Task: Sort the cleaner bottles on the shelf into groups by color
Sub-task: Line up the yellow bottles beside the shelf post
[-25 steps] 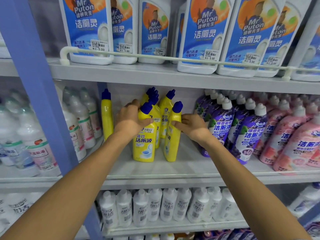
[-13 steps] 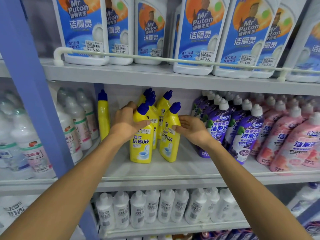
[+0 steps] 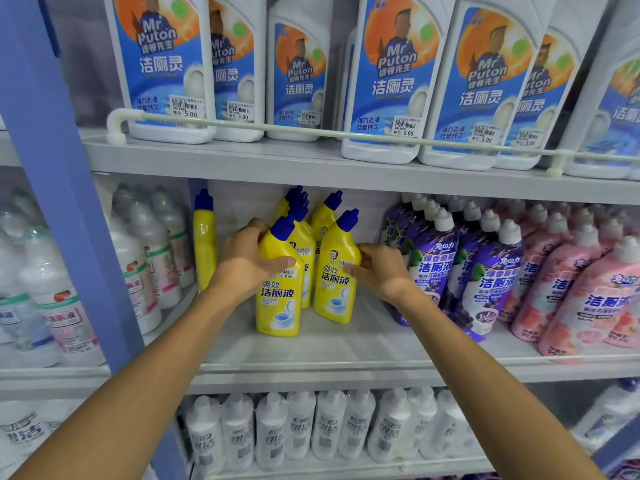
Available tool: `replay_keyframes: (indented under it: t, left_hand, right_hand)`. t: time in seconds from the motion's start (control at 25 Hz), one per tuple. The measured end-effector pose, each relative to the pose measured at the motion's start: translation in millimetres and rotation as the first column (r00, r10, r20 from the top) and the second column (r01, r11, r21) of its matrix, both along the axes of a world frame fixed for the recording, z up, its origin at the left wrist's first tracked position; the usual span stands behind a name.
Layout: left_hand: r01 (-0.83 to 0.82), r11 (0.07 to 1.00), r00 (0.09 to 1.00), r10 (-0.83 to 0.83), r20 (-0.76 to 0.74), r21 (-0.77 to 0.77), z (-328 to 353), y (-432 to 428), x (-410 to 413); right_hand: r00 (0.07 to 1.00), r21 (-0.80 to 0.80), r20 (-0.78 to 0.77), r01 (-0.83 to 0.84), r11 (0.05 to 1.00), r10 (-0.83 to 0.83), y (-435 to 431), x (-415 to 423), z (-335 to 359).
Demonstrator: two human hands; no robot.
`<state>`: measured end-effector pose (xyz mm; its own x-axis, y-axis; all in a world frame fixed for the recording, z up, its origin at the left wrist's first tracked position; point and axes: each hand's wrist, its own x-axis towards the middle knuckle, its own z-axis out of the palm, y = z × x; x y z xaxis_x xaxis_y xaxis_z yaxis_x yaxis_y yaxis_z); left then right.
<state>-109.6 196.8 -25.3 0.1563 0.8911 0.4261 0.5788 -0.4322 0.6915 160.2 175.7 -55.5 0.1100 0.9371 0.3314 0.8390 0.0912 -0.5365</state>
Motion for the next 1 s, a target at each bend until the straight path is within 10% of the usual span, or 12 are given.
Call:
replay_keyframes:
  t: [1.0]
  left_hand:
    - [-0.071, 0.996, 0.997, 0.073, -0.025, 0.06, -13, -8, 20]
  right_hand:
    - [0.991, -0.034, -0.113, -0.07, 0.997, 0.066, 68, 17, -8]
